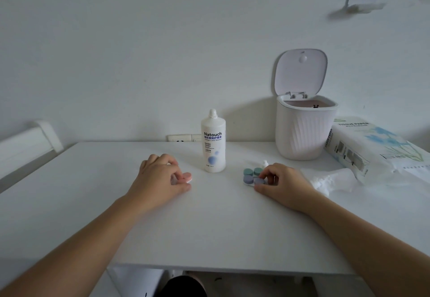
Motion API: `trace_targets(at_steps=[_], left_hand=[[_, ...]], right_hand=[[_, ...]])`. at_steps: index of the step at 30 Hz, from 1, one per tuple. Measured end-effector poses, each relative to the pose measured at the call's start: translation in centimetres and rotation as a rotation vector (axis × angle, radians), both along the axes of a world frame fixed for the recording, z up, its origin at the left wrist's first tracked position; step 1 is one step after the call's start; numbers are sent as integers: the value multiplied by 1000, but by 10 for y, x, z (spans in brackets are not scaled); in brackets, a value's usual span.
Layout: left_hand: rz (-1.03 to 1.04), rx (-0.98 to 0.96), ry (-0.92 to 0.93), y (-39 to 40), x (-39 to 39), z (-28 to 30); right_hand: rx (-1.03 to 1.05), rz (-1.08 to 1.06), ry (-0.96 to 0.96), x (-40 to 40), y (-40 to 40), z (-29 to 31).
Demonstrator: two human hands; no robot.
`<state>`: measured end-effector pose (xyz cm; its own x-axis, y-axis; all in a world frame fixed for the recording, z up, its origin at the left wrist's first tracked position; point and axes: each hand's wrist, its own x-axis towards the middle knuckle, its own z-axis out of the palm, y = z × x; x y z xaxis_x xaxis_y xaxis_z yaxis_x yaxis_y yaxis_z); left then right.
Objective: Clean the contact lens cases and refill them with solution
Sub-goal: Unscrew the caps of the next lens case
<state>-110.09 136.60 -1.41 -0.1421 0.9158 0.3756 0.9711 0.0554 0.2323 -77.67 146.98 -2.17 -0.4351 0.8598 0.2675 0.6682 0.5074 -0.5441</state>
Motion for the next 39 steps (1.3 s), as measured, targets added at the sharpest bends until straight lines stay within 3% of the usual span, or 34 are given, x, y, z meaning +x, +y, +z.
trace_targets(at_steps=[5, 8, 11, 15, 19, 25, 39], left_hand=[[-214, 22, -149, -1, 25, 12], [-341, -111, -326, 1, 47, 18], [-323, -193, -252, 8, 68, 18], [-494, -178, -245, 20, 86, 15], [-581, -62, -299, 23, 97, 6], [-636, -48, -310, 24, 101, -3], [-603, -115, -350, 27, 98, -9]], right_hand=[[3, 2, 25, 1, 3, -3], [-7, 12, 15, 1, 4, -3], [-13, 15, 55, 2, 4, -5], [-17, 77, 205, 4, -5, 1], [194, 167, 168, 7, -19, 2], [191, 274, 40, 6, -25, 4], [84, 281, 52, 2, -27, 0]])
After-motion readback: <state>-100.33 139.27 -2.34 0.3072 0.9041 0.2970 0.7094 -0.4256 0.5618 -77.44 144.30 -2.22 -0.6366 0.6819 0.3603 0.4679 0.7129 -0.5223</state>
